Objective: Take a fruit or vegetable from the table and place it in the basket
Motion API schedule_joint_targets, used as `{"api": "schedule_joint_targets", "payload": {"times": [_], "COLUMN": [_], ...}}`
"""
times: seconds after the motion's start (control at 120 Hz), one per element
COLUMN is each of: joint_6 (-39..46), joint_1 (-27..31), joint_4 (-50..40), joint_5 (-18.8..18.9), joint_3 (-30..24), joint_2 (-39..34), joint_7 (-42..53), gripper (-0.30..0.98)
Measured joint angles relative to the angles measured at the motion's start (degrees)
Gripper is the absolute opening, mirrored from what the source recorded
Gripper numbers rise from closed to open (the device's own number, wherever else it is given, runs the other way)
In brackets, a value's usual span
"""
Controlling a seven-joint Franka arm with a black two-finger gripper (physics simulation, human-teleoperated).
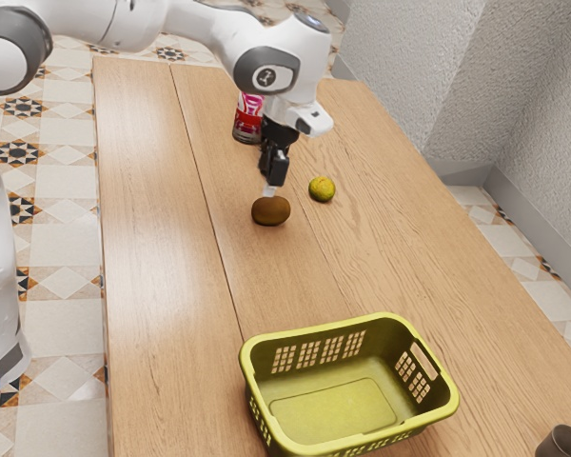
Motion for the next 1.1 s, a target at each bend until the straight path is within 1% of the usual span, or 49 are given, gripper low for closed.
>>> {"api": "schedule_joint_targets", "payload": {"times": [0.142,0.3,0.383,0.583,0.733,1.1], "joint_6": [2.9,6.4,7.8,9.6,11.0,16.2], "joint_1": [2.1,2.4,2.4,4.9,4.9,4.5], "joint_4": [-2.7,-3.8,-3.9,-3.9,-4.1,-7.9], "joint_5": [0.0,-0.1,-0.6,-2.4,-3.7,-6.2], "joint_3": [0.0,-1.2,-1.7,-1.8,-1.8,-1.8], "joint_2": [-0.2,0.1,0.6,2.7,4.2,4.8], "joint_7": [0.3,0.6,0.7,1.0,1.4,1.9], "gripper": [0.69,0.69,0.69,0.69,0.69,0.69]}}
